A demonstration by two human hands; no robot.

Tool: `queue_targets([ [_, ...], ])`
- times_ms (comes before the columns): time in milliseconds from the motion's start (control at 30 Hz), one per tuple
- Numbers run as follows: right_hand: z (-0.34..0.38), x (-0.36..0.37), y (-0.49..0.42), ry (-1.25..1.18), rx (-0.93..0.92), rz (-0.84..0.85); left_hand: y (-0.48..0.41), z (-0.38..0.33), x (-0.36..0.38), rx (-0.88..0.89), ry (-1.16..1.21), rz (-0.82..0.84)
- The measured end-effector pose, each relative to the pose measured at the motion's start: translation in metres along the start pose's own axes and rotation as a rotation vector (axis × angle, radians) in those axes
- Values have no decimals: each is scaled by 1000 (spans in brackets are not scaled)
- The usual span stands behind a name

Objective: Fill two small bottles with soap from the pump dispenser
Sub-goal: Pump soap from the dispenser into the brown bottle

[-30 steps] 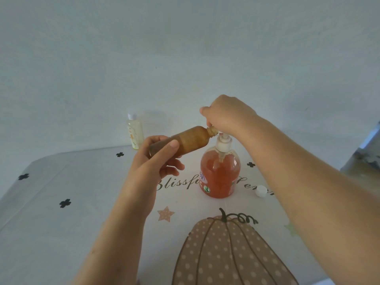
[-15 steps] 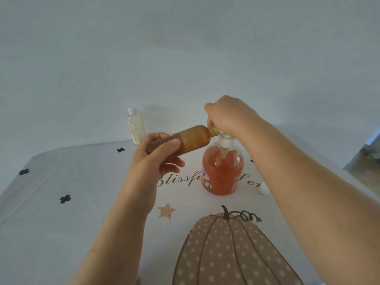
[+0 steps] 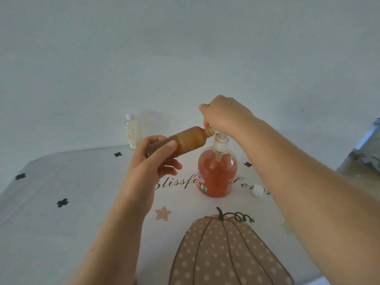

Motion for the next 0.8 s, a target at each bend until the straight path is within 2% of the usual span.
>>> queue_targets([
  [133, 2, -2, -2, 29, -45, -25, 1, -1, 1, 14, -10, 12],
  [467, -5, 11, -2, -94, 40, 52, 1, 1, 2, -1, -3, 3],
  [800, -12, 19, -2, -87, 86, 52, -1, 5, 0, -20, -3, -14],
])
Point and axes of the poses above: each hand's wrist, its own y-axis away from the middle knuckle, its own x-axis out of the palm, z = x × y, the point moved 7 cm from there along -y, towards the middle knuckle, and after that the axes turned 12 degrees about -z, right-handed, at the moved point
